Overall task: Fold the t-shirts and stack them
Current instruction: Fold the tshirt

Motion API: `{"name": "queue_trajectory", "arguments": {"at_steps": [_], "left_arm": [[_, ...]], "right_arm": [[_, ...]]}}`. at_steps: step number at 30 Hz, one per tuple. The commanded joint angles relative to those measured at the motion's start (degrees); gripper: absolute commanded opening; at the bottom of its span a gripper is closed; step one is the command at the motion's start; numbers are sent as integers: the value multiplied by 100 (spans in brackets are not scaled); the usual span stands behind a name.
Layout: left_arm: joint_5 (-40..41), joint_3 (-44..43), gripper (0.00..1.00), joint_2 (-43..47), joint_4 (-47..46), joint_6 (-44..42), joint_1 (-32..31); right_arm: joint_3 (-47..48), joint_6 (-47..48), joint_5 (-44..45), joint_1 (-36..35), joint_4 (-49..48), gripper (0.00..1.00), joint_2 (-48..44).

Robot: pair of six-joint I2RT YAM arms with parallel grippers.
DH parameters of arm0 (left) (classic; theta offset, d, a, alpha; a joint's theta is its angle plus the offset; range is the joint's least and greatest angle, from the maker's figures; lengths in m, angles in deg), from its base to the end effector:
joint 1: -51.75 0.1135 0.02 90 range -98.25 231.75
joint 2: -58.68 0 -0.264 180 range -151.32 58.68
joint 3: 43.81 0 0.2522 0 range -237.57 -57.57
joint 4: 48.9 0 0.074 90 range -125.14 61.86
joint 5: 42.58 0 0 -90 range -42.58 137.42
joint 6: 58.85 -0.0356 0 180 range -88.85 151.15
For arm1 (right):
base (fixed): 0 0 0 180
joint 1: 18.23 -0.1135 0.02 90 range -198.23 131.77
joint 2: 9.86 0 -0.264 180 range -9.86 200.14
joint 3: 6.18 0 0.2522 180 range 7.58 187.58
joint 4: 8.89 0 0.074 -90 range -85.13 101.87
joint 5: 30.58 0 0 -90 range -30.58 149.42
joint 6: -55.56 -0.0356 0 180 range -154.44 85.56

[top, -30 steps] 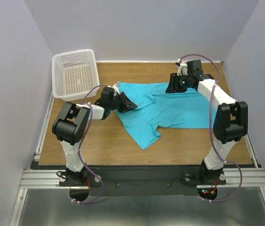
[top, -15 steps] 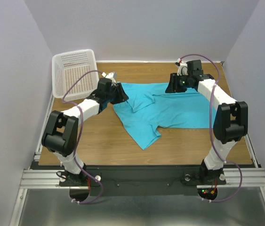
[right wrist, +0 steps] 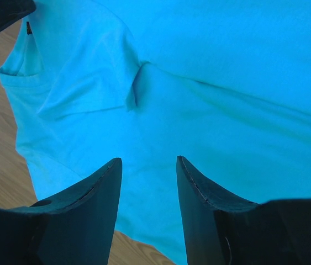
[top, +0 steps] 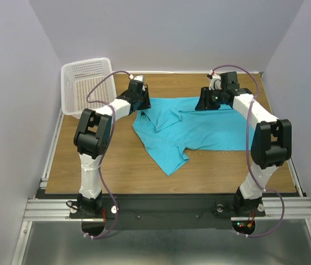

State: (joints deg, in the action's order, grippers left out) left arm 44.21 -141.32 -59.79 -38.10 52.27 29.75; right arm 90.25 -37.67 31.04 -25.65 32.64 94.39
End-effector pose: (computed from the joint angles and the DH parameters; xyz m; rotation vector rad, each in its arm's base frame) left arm 0.4392 -0.1796 0.1977 0.0504 2.1653 -0.4997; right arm 0.3979 0.0689 0.2552 -0.3119 2.3868 0.6858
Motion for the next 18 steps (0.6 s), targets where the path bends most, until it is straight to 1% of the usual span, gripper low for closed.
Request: {"name": "queue_trajectory", "arguments": {"at_steps": [1,4,8,18], "left_arm": [[829,-861,49,-193,550,-363,55],[1294,-1160,49,-377,648,-486,81],[1454,-1512,49,-614,744,-618,178],[1366,-2558,49,-1414,1377,-952,389]], "right_arm": [[47,68,-27,65,-237,50,-282],[47,59,-18,74,-237,50,-282],[38,68,-27,92,-246,50,-273],[65,68,-18,223,-246,50,-247]]}}
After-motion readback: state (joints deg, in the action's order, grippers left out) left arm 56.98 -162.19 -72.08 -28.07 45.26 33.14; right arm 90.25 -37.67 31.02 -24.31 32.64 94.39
